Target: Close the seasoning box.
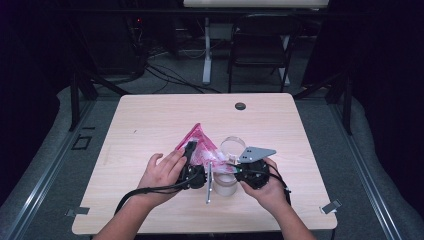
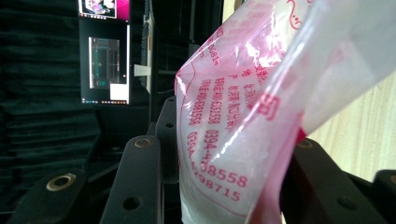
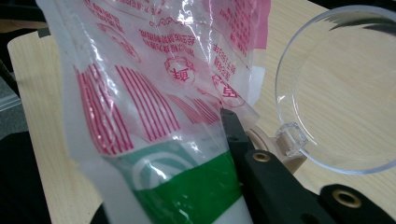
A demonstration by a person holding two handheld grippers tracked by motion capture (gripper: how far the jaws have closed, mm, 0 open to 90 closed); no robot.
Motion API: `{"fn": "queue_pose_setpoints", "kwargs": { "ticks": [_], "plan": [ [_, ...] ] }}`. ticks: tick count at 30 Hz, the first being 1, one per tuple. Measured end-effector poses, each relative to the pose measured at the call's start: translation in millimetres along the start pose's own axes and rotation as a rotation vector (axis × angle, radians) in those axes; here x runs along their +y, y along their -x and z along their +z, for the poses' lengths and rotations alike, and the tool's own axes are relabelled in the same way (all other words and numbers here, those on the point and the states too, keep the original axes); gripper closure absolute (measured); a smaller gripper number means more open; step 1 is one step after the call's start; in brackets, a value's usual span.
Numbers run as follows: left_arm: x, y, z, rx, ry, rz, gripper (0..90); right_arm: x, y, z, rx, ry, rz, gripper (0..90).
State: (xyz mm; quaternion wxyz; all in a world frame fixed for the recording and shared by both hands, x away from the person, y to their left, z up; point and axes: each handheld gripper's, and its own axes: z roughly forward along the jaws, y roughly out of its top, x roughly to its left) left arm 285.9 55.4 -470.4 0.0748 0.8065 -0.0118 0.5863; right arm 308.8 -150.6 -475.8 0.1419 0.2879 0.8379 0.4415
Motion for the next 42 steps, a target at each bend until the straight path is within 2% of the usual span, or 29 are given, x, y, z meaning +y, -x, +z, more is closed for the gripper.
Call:
{"fn": "queue_pose_setpoints", "kwargs": {
  "ticks": [7,15,23,26,35,40,42],
  "plan": [
    [-1.0,1.6,-0.2,-0.006,-0.007,-0.017,63.3,1.5,0.1,-1.2,-0.007,0.007,-0.001,90.0],
    [-1.9,5.0,0.7,-0.008,-0.015,-0.017,63.2,3.2,-0.1,-1.7,-0.009,0.016,0.000,90.0],
    [-2.4,5.3,0.5,-0.015,-0.017,-0.042,63.4,5.4,0.2,-3.4,-0.009,0.030,0.006,90.0],
    [-3.1,5.9,0.6,-0.010,-0.015,-0.037,63.4,5.7,0.4,-3.4,-0.008,0.033,0.008,90.0],
    [-6.7,7.9,0.5,-0.021,-0.021,-0.067,63.4,7.8,-0.3,-2.1,0.002,0.034,0.001,90.0],
    [-9.8,9.9,0.3,-0.042,-0.028,-0.103,63.5,9.6,-2.1,-0.6,0.005,0.035,-0.005,90.0],
    [-10.8,11.1,0.2,-0.048,-0.037,-0.107,63.5,10.3,-2.9,0.2,0.007,0.034,-0.007,90.0]
  ]
}}
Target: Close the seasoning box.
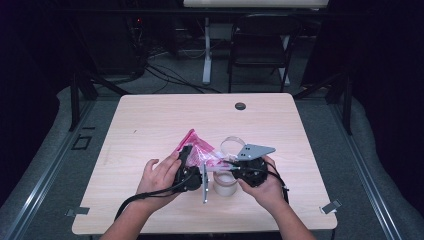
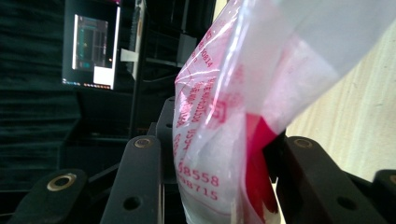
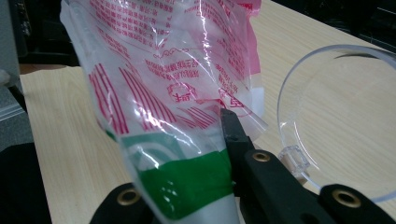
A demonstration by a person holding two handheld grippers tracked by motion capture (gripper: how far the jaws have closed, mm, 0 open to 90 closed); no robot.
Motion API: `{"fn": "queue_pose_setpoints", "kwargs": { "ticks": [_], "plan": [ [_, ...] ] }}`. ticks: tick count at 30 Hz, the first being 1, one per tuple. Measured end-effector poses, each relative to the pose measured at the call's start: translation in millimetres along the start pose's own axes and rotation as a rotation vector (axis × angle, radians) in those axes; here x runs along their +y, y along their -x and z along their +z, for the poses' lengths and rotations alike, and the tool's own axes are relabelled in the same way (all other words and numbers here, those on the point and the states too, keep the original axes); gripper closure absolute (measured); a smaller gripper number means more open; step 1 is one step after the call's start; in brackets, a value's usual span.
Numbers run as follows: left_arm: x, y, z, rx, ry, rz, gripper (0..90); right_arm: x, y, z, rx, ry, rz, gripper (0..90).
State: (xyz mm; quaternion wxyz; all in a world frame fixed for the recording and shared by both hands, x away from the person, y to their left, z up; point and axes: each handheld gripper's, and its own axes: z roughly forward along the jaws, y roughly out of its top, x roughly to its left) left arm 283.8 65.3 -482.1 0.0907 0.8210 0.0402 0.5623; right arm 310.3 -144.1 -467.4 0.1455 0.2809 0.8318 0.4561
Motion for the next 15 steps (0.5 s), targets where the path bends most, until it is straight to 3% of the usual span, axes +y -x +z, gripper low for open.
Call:
{"fn": "queue_pose_setpoints", "kwargs": {
  "ticks": [15],
  "plan": [
    [-10.5,9.9,2.3,-0.031,-0.023,-0.065,65.8,4.6,-5.4,5.3,0.013,0.000,-0.019,90.0]
  ]
}}
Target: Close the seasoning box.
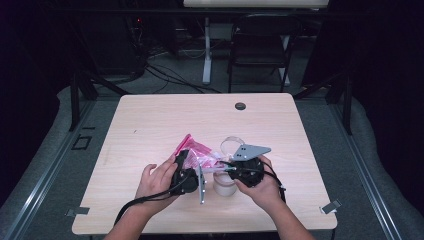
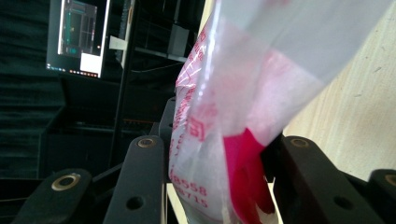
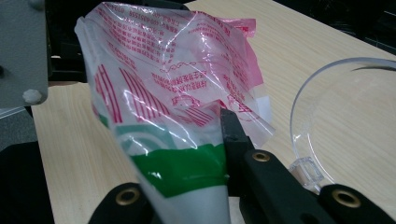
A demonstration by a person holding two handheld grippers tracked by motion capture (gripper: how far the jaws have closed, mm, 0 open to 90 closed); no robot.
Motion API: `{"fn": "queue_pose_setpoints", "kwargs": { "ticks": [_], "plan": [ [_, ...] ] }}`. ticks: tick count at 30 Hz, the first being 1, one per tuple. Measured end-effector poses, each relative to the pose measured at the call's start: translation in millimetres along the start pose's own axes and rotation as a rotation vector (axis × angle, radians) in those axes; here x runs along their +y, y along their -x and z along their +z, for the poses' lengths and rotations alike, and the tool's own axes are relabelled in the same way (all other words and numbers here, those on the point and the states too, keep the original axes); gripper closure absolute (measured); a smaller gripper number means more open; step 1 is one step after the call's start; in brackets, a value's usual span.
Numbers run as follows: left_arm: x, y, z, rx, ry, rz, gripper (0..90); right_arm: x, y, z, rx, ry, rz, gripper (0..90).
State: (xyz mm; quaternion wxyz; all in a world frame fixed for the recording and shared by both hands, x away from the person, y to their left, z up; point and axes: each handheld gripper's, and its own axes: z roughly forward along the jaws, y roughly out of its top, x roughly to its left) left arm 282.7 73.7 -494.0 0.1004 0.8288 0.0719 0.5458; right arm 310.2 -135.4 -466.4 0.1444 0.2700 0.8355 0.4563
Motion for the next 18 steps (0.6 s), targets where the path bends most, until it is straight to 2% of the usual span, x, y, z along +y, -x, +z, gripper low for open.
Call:
{"fn": "queue_pose_setpoints", "kwargs": {
  "ticks": [11,18],
  "plan": [
    [-9.8,3.0,2.1,-0.051,-0.006,-0.097,67.9,4.6,-5.8,4.7,0.011,-0.003,-0.020,90.0],
    [-14.8,6.6,4.9,-0.103,-0.001,-0.182,69.0,5.9,-7.5,6.0,0.019,0.000,-0.024,90.0]
  ]
}}
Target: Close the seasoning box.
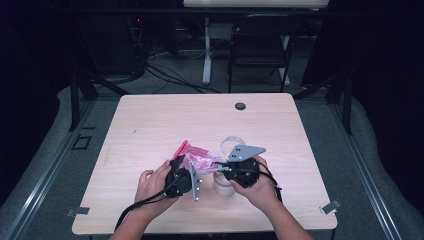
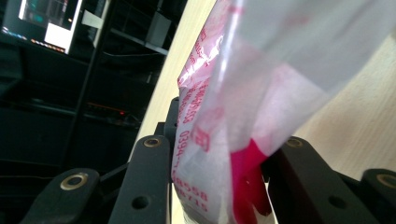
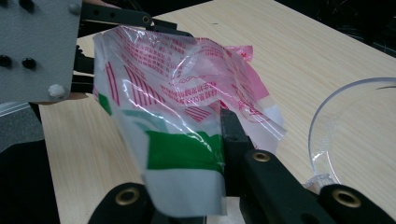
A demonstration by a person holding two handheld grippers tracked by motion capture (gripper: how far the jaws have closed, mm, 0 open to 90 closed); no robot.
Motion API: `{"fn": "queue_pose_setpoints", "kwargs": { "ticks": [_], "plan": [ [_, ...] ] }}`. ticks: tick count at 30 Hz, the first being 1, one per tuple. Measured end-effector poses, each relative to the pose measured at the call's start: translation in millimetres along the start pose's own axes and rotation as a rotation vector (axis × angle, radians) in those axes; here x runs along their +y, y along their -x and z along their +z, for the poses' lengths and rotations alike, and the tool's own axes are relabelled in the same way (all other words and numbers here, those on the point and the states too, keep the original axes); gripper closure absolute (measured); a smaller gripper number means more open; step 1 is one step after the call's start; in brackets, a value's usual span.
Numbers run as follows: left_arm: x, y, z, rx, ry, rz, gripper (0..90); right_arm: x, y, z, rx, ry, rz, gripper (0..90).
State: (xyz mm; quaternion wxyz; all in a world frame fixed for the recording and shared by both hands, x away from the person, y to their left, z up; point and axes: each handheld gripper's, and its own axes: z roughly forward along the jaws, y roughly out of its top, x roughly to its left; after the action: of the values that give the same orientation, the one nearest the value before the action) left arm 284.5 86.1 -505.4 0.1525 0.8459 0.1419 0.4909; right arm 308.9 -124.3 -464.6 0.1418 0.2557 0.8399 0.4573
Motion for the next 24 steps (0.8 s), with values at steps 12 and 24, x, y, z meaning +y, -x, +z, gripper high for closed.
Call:
{"fn": "queue_pose_setpoints", "kwargs": {
  "ticks": [12,24],
  "plan": [
    [-10.8,5.2,3.9,-0.052,-0.019,-0.042,69.7,0.2,-5.9,4.1,0.009,-0.014,-0.017,90.0],
    [-21.6,21.8,12.3,-0.127,0.032,-0.207,70.2,-1.3,-9.4,9.2,0.012,-0.037,-0.030,90.0]
  ]
}}
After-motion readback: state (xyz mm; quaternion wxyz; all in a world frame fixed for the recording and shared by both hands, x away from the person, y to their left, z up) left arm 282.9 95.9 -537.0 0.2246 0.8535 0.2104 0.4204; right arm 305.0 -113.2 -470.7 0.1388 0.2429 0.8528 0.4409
